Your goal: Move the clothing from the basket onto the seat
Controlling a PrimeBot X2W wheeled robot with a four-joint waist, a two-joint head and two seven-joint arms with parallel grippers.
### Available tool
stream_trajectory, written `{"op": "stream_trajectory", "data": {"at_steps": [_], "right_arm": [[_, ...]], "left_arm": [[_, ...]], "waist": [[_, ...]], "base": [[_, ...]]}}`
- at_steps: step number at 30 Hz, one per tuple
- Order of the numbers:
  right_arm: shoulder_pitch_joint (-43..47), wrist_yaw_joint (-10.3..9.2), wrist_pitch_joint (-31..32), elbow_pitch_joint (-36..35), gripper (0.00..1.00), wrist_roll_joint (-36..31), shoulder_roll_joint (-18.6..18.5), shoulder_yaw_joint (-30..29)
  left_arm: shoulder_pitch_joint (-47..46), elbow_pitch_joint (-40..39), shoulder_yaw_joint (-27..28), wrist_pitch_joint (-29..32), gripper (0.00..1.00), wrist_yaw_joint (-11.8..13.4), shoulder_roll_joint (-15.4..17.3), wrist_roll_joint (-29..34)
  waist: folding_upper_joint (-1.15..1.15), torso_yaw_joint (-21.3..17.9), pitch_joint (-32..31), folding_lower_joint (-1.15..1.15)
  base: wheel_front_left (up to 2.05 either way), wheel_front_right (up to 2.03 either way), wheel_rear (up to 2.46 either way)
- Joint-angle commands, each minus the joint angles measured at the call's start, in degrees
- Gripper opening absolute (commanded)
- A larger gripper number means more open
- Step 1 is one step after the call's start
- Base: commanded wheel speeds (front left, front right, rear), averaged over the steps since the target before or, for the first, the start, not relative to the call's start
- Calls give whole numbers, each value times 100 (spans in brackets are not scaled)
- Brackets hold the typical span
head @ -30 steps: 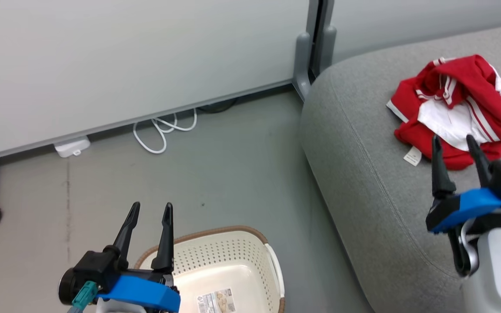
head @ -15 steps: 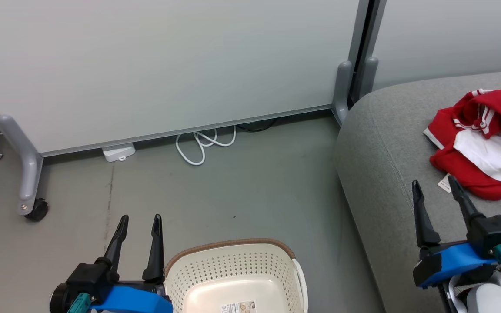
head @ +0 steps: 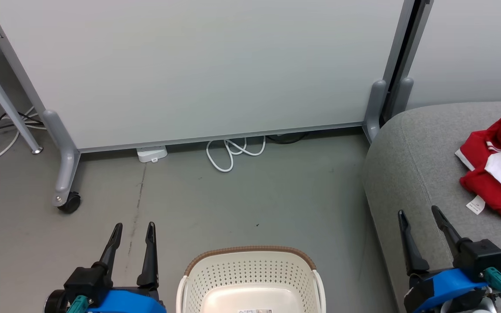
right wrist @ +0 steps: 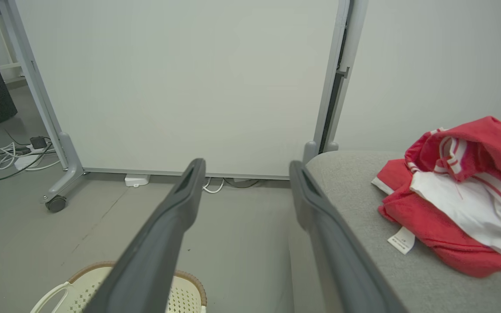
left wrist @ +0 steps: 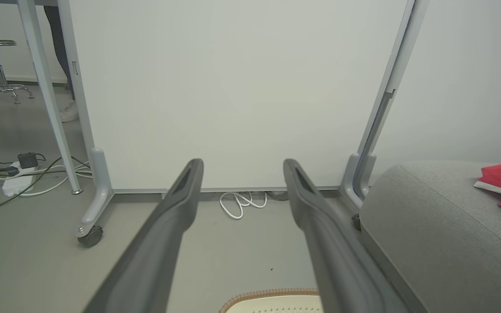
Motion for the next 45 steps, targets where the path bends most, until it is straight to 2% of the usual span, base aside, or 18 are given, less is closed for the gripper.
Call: {"op": "stream_trajectory", "data": {"at_steps": [1,20,21,30,45], "right_arm": [[88,1,8,5,100,34,5,12],[91,1,25,134,100,132,6,49],[97,1,17,138,0,140,6,52],[195,-1,60,626,0,148,40,45],[52,-1,347,577,0,1933,31,-20]], "left_arm": [[-9,27,13,-26,100,-30,31,6],[47,209,23,-26,100,-22,-5,-104],[43,210,25,-26,0,-22,-8,-117],[326,642,31,39,0,-18,-99,-114],[134,458,257,458,0,-20,-106,-1681]], "waist": [[0,11,-5,0],[0,20,24,0],[0,22,25,0],[0,20,27,0],[0,-1,45,0]], "base": [[0,0,0],[0,0,0],[0,0,0],[0,0,0],[0,0,0]]}}
